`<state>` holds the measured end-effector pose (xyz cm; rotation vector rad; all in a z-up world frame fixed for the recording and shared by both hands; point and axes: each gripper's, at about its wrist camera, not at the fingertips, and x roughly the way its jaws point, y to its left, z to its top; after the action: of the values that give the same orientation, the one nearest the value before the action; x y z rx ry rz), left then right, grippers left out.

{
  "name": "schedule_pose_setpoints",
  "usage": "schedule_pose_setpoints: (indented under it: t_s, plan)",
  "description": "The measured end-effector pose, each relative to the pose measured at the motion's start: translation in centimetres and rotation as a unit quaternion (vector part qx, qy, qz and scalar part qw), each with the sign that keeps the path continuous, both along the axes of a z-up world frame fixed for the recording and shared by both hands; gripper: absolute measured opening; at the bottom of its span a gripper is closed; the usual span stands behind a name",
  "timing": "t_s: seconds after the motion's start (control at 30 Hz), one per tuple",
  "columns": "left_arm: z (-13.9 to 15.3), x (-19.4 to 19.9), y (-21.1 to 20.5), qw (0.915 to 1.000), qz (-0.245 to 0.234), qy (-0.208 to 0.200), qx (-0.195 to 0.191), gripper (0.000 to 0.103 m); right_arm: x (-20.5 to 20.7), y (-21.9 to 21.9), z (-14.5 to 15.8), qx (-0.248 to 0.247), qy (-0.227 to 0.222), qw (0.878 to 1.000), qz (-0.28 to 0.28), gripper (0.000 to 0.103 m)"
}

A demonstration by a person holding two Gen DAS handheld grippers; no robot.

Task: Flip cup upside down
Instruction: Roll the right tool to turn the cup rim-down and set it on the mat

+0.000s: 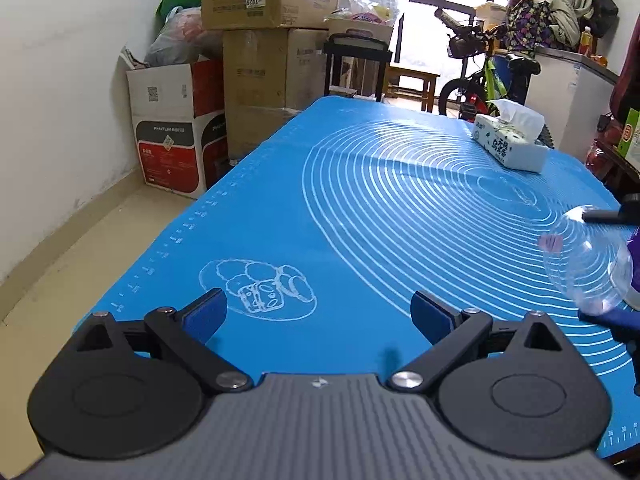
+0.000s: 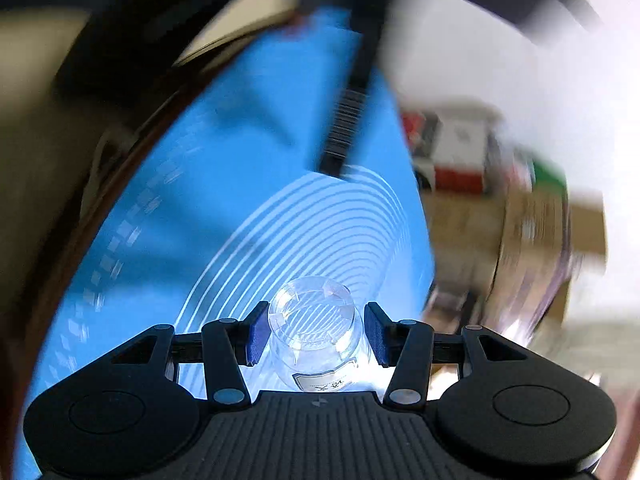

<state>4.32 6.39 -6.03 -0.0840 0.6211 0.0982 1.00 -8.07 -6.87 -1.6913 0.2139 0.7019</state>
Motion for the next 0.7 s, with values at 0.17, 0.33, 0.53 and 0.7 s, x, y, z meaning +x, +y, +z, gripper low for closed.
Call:
schedule_pose_setpoints:
  t_s: [0.17, 0.33, 0.53, 0.7]
  plan:
    - [-0.1, 0.1, -0.3, 0.9999, -0.008, 0.001, -0.007, 0.098, 3.0, -2.0, 5.0, 0.189, 0.117, 0.965, -0.135, 0.057]
    - [-0.2, 0.2, -0.9, 0.9999, -0.012, -0.001, -0.002, 0.098, 6.5, -6.1, 6.9, 0.348, 0.231, 0.876, -0.241, 0.057]
    - [-0.3, 0.2, -1.6, 0.9997, -0.025, -0.002, 0.002, 0.098, 8.8, -10.3, 4.7, 0.443, 0.290, 0.785, -0.322, 0.057]
    - [-0.4, 0.1, -2.2, 0.9993, -0.035, -0.007, 0.010, 0.098, 9.4, -11.7, 2.8, 0.481, 0.304, 0.737, -0.364, 0.057]
